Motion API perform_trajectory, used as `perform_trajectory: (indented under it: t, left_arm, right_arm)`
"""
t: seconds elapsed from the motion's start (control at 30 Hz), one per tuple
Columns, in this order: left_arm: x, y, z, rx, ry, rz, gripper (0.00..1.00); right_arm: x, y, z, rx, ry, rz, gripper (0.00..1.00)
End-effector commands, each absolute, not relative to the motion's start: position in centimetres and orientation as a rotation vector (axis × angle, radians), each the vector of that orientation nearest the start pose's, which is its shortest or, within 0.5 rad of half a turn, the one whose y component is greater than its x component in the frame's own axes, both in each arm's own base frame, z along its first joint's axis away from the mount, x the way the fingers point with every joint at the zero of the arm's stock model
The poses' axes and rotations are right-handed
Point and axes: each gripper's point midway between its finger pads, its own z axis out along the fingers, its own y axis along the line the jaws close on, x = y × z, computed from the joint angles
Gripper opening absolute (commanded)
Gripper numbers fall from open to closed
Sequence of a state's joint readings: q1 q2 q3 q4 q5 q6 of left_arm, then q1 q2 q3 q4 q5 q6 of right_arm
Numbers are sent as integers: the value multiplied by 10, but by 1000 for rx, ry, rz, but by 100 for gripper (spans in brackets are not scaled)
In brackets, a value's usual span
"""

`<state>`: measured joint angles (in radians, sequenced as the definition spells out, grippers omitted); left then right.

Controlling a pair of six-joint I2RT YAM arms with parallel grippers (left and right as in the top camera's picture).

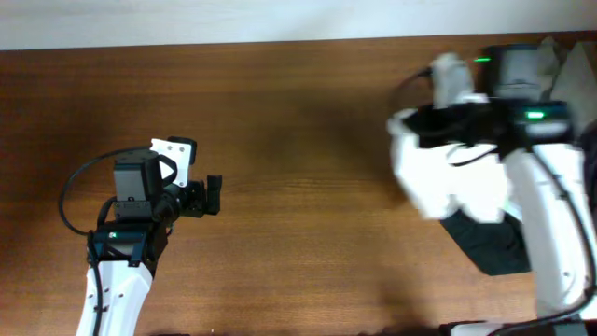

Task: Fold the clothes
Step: 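Grasp the white T-shirt from the clothes pile with the right gripper, then drag the white T-shirt left onto the open table with the right gripper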

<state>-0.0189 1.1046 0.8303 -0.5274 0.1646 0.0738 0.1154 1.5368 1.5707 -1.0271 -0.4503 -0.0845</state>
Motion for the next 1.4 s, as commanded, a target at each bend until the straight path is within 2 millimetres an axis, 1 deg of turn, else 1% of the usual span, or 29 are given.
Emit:
perform_trajectory:
  t: [0.0,0.03,0.07,0.1,0.13,0.17,0.2,0.23,0.27,0.3,0.33,0.37,0.4,0.47,0.5,0.53,0.57,0.63,0.73,0.87,0.93,0.97,1.0,1.03,1.1,1.23,1.3,1.33,1.37]
  left_arm:
    - [326,-36,175,195,2333,-182,99]
    - [326,-36,175,195,2333,-181,99]
    - [326,-36,175,195,2333,-182,99]
    - [326,-36,175,195,2333,-182,99]
    - [326,-38,175,200,2331,-193,99]
    - [326,-43,177,215,2323,-228,99]
    - [326,-46,178,224,2314,-248,99]
    - [328,-53,182,246,2291,-292,99]
    - [329,-56,185,256,2277,-312,99]
    - [329,-56,184,257,2279,-311,99]
    - [331,-56,180,254,2292,-312,99]
    - [331,-56,176,253,2305,-314,99]
    - [332,-56,169,251,2325,-317,99]
    - [333,-56,166,250,2336,-320,99]
    - [333,-56,166,250,2337,-319,99]
    - [333,-56,166,250,2336,-319,99]
    - [333,-56,166,250,2336,-319,99]
    - [333,-56,166,250,2337,-320,99]
    - [333,-56,165,250,2340,-320,99]
    - [330,-56,163,249,2355,-326,99]
    - [330,-56,162,249,2356,-326,99]
    - [329,-56,162,249,2357,-327,99]
    - [329,-56,162,249,2358,-327,99]
    - [329,-56,161,249,2362,-328,99]
    - [328,-57,161,251,2363,-335,99]
    - [328,-59,162,256,2361,-347,99]
    - [328,-59,162,256,2361,-347,99]
    - [328,-59,162,256,2361,-347,99]
    - [328,-59,162,256,2361,-347,99]
  right_arm:
    - [358,219,220,-796,2438,624,4]
    - [361,243,210,-852,2416,603,11]
    - [364,253,200,-880,2414,519,20]
    - [373,240,199,-798,2441,411,37]
    - [389,210,205,-585,2486,271,42]
    - [401,169,216,-323,2517,175,66]
    - [402,145,219,-229,2543,174,73]
    - [394,118,209,-159,2623,160,74]
    - [387,106,199,-128,2685,151,78]
    - [375,93,183,-103,2773,140,87]
    - [359,91,162,-133,2872,162,94]
    - [348,99,148,-186,2926,225,94]
    - [333,112,124,-221,2986,288,94]
    - [320,122,99,-257,3023,316,94]
    - [310,130,79,-302,3035,324,93]
    - [306,135,68,-338,3029,325,92]
    - [303,141,57,-391,3010,329,89]
    - [299,162,37,-490,2941,347,78]
    - [306,179,32,-541,2856,373,72]
    - [305,179,28,-542,2859,372,72]
    - [302,179,17,-545,2897,369,72]
    - [301,178,14,-543,2905,367,67]
    - [302,178,14,-542,2904,365,58]
    - [302,177,14,-544,2904,364,56]
    - [305,171,13,-544,2898,302,59]
    - [313,174,14,-543,2863,303,65]
    - [310,173,3,-577,2888,291,65]
    - [307,172,-4,-580,2911,292,60]
    - [306,171,-6,-579,2919,283,33]
